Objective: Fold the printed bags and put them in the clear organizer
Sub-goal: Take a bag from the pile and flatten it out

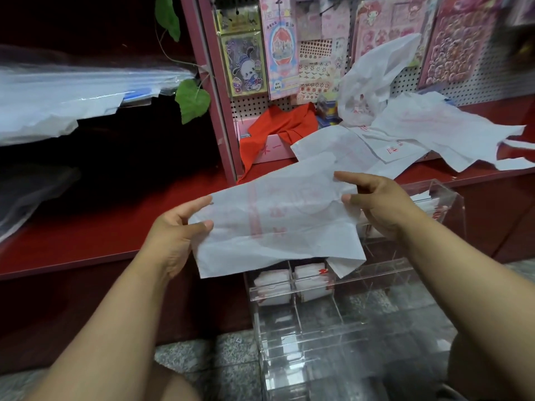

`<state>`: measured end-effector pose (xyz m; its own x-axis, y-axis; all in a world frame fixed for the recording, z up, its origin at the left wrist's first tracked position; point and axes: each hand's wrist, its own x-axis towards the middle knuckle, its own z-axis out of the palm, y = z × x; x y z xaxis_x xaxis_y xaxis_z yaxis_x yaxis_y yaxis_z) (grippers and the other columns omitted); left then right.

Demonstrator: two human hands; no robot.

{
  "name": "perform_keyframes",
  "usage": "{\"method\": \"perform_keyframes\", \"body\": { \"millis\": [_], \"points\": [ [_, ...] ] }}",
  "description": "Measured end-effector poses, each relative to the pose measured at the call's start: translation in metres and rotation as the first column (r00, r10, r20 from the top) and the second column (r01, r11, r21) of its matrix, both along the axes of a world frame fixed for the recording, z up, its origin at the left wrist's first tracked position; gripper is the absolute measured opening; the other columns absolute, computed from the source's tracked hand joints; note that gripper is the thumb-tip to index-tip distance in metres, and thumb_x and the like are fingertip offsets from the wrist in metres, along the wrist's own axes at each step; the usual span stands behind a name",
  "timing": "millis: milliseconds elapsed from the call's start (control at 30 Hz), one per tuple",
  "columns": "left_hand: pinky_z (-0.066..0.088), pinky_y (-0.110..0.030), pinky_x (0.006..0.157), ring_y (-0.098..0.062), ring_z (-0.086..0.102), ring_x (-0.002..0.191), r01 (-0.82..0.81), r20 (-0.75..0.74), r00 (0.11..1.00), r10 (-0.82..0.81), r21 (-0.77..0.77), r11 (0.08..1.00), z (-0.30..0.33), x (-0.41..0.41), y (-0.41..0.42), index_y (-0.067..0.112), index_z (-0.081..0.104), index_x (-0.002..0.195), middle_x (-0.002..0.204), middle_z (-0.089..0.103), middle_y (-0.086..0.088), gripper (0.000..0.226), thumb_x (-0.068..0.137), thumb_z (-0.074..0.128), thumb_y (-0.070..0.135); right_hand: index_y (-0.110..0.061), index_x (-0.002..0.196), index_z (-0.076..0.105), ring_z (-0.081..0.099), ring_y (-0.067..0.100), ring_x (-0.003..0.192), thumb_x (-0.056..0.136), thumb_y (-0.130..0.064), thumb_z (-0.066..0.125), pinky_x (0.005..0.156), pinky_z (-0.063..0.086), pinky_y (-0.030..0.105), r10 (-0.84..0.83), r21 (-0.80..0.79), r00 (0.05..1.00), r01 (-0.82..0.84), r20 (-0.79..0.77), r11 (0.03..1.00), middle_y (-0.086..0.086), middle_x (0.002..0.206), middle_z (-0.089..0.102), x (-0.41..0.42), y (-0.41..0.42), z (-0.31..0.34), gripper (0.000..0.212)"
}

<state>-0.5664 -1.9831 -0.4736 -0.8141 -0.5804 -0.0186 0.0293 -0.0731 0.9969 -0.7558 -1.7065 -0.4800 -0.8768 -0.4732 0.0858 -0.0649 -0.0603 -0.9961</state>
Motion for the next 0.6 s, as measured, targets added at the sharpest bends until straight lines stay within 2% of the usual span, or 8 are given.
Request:
{"method": "perform_keyframes", "body": {
  "millis": [100,200,267,367,467,533,600],
  "points": [
    [0.057,-0.02,0.071,-0.012,0.07,0.086,0.016,-0.041,0.999,-0.017,-0.016,1.0,-0.001,-0.002,0.002,0.014,0.064,0.12,0.111,0.071,-0.003,0.053,0.08,0.058,-0.02,-0.022,0.105,0.072,0.061,0.019,0.115,0.081,0.006,0.066,0.103,0.047,0.036,-0.032,-0.044,0.999,0.032,-0.006,0.999,0.002,0.119,0.067,0.003,0.006,-0.001,0.038],
    [0.058,-0.022,0.076,-0.017,0.071,0.094,-0.005,-0.052,0.999,0.003,-0.042,0.999,0.0,-0.003,0.004,0.016,0.066,0.116,0.112,0.071,-0.007,0.046,0.081,0.063,-0.014,-0.021,0.111,0.069,0.061,0.014,0.115,0.079,0.006,0.07,0.102,0.047,0.031,-0.1,-0.03,0.991,0.098,-0.086,0.995,-0.002,0.115,0.068,0.007,0.012,0.004,0.042],
    [0.056,-0.018,0.078,-0.017,0.07,0.099,-0.035,-0.051,0.998,0.029,-0.107,0.994,0.001,-0.003,0.005,0.017,0.067,0.116,0.111,0.072,-0.006,0.043,0.081,0.067,-0.009,-0.022,0.111,0.069,0.062,0.008,0.112,0.076,0.005,0.072,0.1,0.048,0.027,-0.11,0.0,0.983,0.111,-0.146,0.994,-0.004,0.115,0.068,0.008,0.017,0.007,0.044],
    [0.052,-0.012,0.076,-0.007,0.07,0.095,-0.088,-0.063,0.995,0.075,-0.234,0.968,0.003,-0.002,0.008,0.016,0.069,0.115,0.107,0.073,-0.001,0.04,0.081,0.07,-0.006,-0.022,0.114,0.066,0.063,-0.002,0.099,0.076,0.005,0.073,0.092,0.049,0.016,-0.102,0.056,0.967,0.118,-0.233,0.991,-0.003,0.115,0.067,0.011,0.021,0.012,0.048],
    [0.048,-0.006,0.069,0.006,0.068,0.083,-0.14,-0.077,0.99,0.121,-0.34,0.93,0.008,0.002,0.011,0.013,0.07,0.112,0.101,0.072,0.007,0.033,0.082,0.071,-0.002,-0.023,0.112,0.067,0.065,0.017,0.098,0.077,0.002,0.074,0.095,0.052,0.029,-0.115,0.1,0.948,0.151,-0.298,0.983,0.002,0.11,0.07,0.013,0.021,0.015,0.044],
    [0.047,-0.004,0.066,0.008,0.067,0.078,-0.171,-0.073,0.985,0.154,-0.421,0.891,0.01,0.004,0.012,0.015,0.073,0.106,0.096,0.072,0.008,0.026,0.082,0.073,0.002,-0.022,0.109,0.07,0.06,0.017,0.082,0.078,-0.003,0.075,0.085,0.053,0.028,-0.111,0.166,0.917,0.186,-0.383,0.968,0.011,0.099,0.069,0.012,0.021,0.016,0.037],
    [0.048,-0.006,0.063,0.006,0.066,0.072,-0.197,-0.079,0.98,0.181,-0.481,0.855,0.013,0.007,0.011,0.017,0.074,0.093,0.088,0.072,0.006,0.017,0.082,0.075,0.005,-0.018,0.103,0.073,0.048,0.003,0.064,0.079,-0.007,0.075,0.065,0.044,0.018,-0.107,0.234,0.866,0.248,-0.488,0.94,0.008,0.083,0.062,0.011,0.021,0.018,0.026]
  ]
}}
